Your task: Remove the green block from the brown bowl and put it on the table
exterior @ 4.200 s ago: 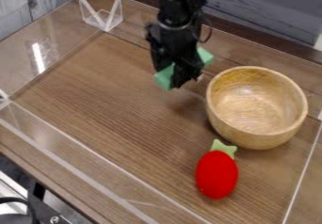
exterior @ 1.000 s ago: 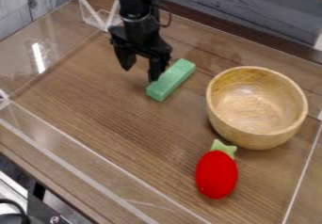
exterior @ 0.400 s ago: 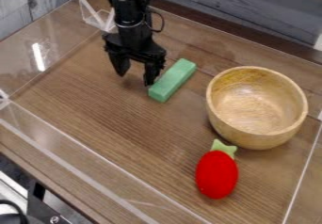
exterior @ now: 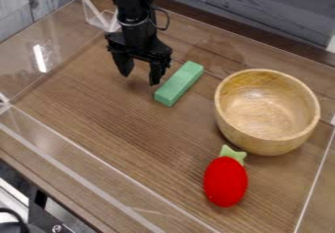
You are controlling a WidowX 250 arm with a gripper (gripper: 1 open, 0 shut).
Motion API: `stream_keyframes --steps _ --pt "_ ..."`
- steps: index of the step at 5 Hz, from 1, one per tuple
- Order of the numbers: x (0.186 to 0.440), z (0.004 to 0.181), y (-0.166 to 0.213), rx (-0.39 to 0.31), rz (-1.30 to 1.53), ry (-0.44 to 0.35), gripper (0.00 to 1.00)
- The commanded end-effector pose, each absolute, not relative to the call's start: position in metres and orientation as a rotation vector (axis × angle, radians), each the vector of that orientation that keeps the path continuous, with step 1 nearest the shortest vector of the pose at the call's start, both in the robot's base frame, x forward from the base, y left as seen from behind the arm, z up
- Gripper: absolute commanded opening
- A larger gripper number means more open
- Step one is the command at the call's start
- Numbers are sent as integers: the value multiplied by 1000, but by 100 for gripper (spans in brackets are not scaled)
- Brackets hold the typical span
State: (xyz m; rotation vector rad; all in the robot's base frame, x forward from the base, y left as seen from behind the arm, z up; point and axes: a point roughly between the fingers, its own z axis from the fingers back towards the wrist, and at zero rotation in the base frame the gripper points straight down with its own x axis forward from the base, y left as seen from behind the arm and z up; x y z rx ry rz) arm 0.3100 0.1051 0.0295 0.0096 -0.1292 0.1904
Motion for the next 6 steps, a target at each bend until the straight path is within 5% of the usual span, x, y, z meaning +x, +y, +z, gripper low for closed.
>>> stream_keyframes --steps 1,5,6 --pt "323 33 106 23 212 -176 100" --pt "314 50 122 0 337 -186 100" --pt "314 54 116 0 378 -186 0"
